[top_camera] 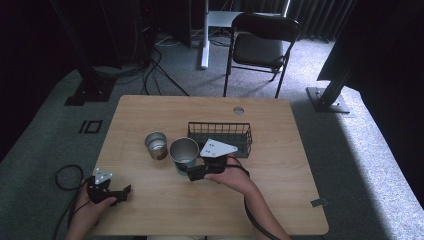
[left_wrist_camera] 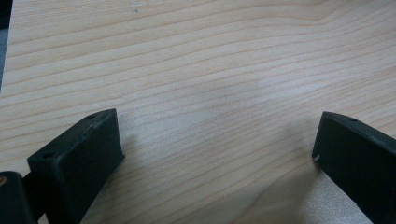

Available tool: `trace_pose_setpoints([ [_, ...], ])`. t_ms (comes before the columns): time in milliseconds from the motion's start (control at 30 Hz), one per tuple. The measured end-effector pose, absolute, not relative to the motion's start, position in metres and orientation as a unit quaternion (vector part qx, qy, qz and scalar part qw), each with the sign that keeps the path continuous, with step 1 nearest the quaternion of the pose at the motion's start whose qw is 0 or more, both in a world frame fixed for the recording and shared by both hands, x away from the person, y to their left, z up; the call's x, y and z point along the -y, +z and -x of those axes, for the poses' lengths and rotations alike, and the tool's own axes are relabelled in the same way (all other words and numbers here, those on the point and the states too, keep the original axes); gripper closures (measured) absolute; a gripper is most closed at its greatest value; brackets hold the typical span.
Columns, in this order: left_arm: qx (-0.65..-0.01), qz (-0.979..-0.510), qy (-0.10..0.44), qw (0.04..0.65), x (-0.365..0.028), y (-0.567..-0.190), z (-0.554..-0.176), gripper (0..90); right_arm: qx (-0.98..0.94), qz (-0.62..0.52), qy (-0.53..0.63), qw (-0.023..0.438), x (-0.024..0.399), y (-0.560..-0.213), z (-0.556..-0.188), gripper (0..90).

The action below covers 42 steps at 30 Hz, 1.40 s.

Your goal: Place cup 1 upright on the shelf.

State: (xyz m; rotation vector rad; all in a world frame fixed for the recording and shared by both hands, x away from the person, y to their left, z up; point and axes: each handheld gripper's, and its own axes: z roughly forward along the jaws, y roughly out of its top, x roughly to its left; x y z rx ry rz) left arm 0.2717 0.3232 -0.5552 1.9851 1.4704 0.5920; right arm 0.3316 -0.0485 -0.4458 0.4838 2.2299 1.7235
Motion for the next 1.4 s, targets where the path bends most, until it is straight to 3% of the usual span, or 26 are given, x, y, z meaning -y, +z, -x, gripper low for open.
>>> trace_pose_setpoints([
  [467, -0.553, -0.746, 0.223, 0.296, -0.323, -0.555, -0.272, 2.0, -0.734, -0.213, 0.614, 0.2, 0.067, -0.41, -0.35, 13.1],
  [800, -0.553, -0.746, 0.223, 0.297, -0.323, -0.555, -0.272, 2.0, -0.711, -0.273, 0.59, 0.268, 0.086, -0.396, -0.367, 13.1],
  [1400, -0.553, -0.746, 0.223, 0.296, -0.323, -0.555, -0.272, 2.0, -0.644, -0.425, 0.51, 0.38, 0.118, -0.418, -0.399, 13.1],
])
